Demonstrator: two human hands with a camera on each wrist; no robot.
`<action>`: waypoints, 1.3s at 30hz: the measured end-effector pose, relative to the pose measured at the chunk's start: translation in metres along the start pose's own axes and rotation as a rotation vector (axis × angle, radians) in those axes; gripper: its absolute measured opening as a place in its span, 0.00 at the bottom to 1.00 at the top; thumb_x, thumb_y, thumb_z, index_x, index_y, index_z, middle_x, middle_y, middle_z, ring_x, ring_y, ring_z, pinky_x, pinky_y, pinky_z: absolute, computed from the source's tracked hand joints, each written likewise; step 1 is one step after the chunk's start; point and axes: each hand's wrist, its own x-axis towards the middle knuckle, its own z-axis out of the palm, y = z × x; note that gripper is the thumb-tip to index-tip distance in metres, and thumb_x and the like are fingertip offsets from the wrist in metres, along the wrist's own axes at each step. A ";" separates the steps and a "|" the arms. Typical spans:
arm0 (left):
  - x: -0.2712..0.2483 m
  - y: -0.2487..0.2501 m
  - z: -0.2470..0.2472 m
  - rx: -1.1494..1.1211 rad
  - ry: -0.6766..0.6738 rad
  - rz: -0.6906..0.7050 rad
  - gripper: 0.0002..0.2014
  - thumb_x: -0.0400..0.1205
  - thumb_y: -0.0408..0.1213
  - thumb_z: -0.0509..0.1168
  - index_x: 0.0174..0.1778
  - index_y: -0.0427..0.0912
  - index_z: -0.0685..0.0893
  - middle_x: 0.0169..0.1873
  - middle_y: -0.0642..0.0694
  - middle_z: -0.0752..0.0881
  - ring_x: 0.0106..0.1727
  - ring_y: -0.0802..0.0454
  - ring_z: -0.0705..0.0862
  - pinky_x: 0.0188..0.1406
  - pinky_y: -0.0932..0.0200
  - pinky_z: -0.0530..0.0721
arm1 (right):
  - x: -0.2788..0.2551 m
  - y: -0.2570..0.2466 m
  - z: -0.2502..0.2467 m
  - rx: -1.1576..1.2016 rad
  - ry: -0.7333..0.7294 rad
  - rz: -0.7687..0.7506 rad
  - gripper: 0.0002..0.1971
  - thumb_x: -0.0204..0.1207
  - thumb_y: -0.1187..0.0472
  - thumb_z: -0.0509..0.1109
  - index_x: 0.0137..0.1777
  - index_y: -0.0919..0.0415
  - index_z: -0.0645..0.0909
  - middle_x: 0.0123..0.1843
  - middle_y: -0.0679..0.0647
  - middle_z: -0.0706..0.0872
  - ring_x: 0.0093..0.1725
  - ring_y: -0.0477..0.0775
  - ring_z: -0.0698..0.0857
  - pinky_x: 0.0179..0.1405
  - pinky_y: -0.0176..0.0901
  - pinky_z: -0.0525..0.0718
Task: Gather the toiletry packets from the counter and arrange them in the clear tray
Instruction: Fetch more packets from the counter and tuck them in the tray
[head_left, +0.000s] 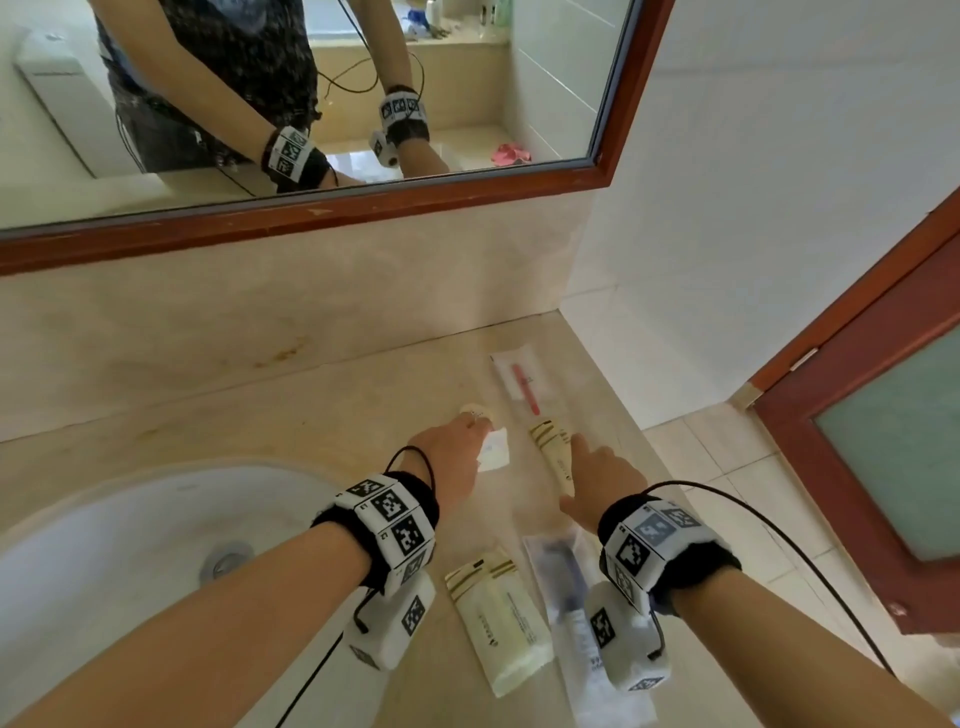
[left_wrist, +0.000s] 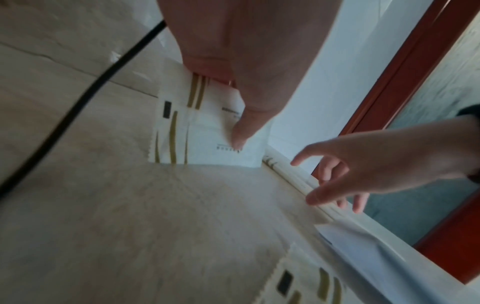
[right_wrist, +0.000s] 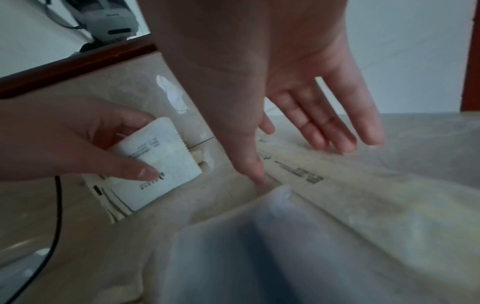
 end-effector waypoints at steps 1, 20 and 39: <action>0.000 -0.001 -0.001 -0.020 0.016 -0.017 0.22 0.84 0.32 0.57 0.75 0.44 0.64 0.69 0.43 0.75 0.64 0.39 0.82 0.60 0.48 0.81 | 0.001 -0.002 0.001 -0.004 -0.010 0.013 0.35 0.77 0.59 0.68 0.79 0.59 0.54 0.68 0.63 0.75 0.63 0.62 0.81 0.56 0.47 0.83; -0.062 -0.053 -0.046 -0.182 0.238 -0.164 0.19 0.83 0.29 0.54 0.71 0.43 0.69 0.67 0.43 0.81 0.63 0.41 0.82 0.56 0.52 0.81 | -0.025 -0.078 -0.048 0.080 0.218 -0.197 0.26 0.74 0.66 0.68 0.71 0.64 0.65 0.74 0.61 0.67 0.66 0.61 0.78 0.58 0.47 0.82; -0.276 -0.201 -0.033 -0.315 0.384 -0.606 0.21 0.84 0.36 0.56 0.74 0.37 0.66 0.67 0.38 0.79 0.66 0.40 0.78 0.63 0.51 0.76 | -0.115 -0.296 -0.012 -0.087 0.135 -0.777 0.46 0.73 0.74 0.63 0.83 0.46 0.43 0.65 0.63 0.72 0.56 0.65 0.82 0.47 0.49 0.81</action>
